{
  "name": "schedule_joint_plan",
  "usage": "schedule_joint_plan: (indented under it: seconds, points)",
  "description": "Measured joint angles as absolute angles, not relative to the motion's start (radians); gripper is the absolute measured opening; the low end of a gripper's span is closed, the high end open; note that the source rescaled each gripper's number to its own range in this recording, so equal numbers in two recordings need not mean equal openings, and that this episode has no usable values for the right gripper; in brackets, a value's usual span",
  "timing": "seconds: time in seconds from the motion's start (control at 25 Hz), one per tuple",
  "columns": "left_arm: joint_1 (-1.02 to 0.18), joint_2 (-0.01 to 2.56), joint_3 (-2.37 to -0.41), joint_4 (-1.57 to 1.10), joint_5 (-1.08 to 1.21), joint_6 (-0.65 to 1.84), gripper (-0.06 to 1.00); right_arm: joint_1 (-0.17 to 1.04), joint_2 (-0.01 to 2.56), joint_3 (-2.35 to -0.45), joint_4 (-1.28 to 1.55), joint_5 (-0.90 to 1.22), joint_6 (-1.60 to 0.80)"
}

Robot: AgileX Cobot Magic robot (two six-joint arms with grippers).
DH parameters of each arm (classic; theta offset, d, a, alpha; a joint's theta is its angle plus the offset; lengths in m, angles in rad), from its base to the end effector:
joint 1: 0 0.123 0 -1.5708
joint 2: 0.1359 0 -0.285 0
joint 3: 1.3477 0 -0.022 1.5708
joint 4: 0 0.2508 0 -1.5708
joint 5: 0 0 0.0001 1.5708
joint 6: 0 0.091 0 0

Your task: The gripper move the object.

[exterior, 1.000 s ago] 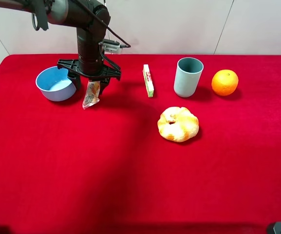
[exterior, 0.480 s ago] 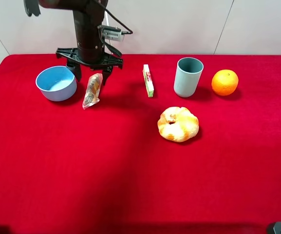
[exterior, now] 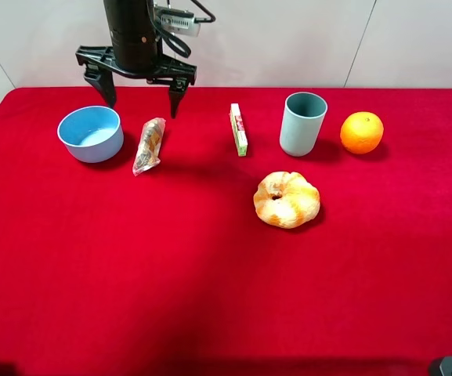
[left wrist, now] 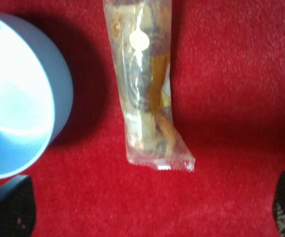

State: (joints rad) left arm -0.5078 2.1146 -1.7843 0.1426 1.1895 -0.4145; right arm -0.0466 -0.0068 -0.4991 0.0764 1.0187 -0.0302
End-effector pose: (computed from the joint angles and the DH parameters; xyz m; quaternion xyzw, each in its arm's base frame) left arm 0.3908 -0.2037 0.2163 0.0683 0.9930 0.0301 0.0918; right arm -0.0040 0.0061 0.2806 0.0061 0.8399 0.0174 0.5425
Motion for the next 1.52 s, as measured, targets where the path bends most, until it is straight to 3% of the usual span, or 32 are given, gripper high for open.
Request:
schedule_joint_plan:
  seconds: [0.68, 1.52]
  points:
    - [-0.508, 1.854, -1.769, 0.096, 1.193, -0.285, 1.00, -0.047, -0.007, -0.499, 0.076, 1.019, -0.030]
    - [-0.508, 1.239, -1.253, -0.040, 1.193, -0.165, 1.00, -0.047, -0.007, -0.499, 0.076, 1.019, -0.030]
